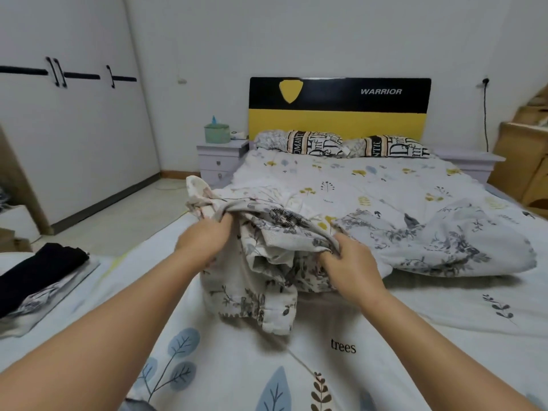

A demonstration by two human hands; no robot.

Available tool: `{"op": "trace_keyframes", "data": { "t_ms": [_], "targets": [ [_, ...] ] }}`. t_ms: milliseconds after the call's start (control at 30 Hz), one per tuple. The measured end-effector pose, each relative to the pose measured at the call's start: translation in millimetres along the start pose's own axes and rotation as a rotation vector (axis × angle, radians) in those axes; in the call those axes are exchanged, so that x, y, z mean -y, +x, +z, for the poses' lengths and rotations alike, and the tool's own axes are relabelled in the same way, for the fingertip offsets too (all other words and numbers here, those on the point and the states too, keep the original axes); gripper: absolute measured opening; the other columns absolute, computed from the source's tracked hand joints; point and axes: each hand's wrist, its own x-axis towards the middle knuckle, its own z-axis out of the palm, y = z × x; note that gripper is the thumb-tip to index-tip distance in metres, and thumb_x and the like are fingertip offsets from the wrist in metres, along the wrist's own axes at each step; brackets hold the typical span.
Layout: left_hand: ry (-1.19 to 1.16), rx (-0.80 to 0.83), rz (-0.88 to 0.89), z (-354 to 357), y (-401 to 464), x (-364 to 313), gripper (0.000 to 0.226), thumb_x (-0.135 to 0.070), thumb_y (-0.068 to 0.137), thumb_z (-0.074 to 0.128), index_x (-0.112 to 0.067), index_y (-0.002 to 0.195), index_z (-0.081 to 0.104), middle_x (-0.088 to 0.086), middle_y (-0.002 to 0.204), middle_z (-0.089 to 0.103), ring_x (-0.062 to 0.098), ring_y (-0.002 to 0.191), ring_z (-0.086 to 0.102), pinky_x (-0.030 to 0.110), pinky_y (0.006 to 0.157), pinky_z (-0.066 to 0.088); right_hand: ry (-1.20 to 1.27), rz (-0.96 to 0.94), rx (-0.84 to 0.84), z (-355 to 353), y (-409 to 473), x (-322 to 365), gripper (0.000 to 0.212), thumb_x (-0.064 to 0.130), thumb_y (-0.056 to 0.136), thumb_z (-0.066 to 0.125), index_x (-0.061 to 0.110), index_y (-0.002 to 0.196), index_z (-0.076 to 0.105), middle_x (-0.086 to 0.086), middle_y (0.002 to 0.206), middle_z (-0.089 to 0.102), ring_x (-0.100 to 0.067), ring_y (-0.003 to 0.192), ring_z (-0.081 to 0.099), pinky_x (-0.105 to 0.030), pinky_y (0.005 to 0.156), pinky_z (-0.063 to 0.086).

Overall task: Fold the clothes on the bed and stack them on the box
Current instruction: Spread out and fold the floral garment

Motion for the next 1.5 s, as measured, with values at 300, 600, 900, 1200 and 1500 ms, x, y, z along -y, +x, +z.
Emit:
{"op": "trace_keyframes", "data": {
  "t_ms": [300, 600, 900, 1200, 1500],
  "targets": [
    [-0.442, 0.79, 0.418, 75, -17, 19, 0.095, -0.026, 0.072, 0.07, -0.031, 0.146, 0.012, -0.007, 0.143, 0.036, 0.013, 0.129, 0.039, 0.029, 0.106, 0.036, 0.074, 0.114, 0.001, 7, 4, 2, 0.023, 0.021, 0.091, 0.046, 0.008, 0.072, 0.045, -0.007, 0.065, 0.05, -0.026, 0.065, 0.045, -0.034, 0.056, 0.028],
    [-0.06, 0.086, 0.463, 75, 1, 18, 0.023, -0.003, 0.084, 0.05, -0.012, 0.098, 0.066, 0.008, 0.104, 0.068, 0.024, 0.1, 0.06, 0.03, 0.081, 0.046, -0.088, 0.13, -0.014, -13, 15, -7, 0.024, 0.025, 0.094, 0.047, 0.017, 0.072, 0.045, 0.0, 0.063, 0.047, -0.02, 0.06, 0.046, -0.03, 0.048, 0.027],
    [0.366, -0.922, 0.972, -83, 30, 15, 0.014, 0.007, 0.067, 0.062, -0.003, 0.076, 0.063, 0.018, 0.072, 0.062, 0.034, 0.065, 0.059, 0.039, 0.055, 0.046, 0.017, -0.042, -0.222, 9, -6, 22, 0.014, 0.029, 0.091, 0.052, 0.015, 0.09, 0.049, -0.002, 0.077, 0.054, -0.025, 0.074, 0.051, -0.034, 0.059, 0.037],
    [1.054, 0.769, 0.397, -27, -39, 145, 0.038, -0.037, 0.084, 0.063, -0.018, 0.116, 0.058, 0.006, 0.111, 0.066, 0.024, 0.092, 0.063, 0.025, 0.06, 0.04, -0.653, -0.222, 1.019, 50, -56, -18, 0.052, 0.065, 0.077, 0.058, 0.018, 0.068, 0.036, 0.002, 0.07, 0.036, -0.017, 0.066, 0.039, -0.022, 0.054, 0.026],
    [0.519, 0.061, 0.414, 0, 26, 108, 0.03, -0.014, 0.097, 0.037, -0.016, 0.12, 0.056, 0.005, 0.12, 0.058, 0.023, 0.107, 0.055, 0.032, 0.086, 0.046, -0.546, -0.11, 0.429, 81, 2, -4, 0.027, 0.009, 0.094, 0.039, 0.014, 0.116, 0.054, -0.006, 0.105, 0.063, -0.024, 0.092, 0.061, -0.032, 0.073, 0.051]
  ]
}}
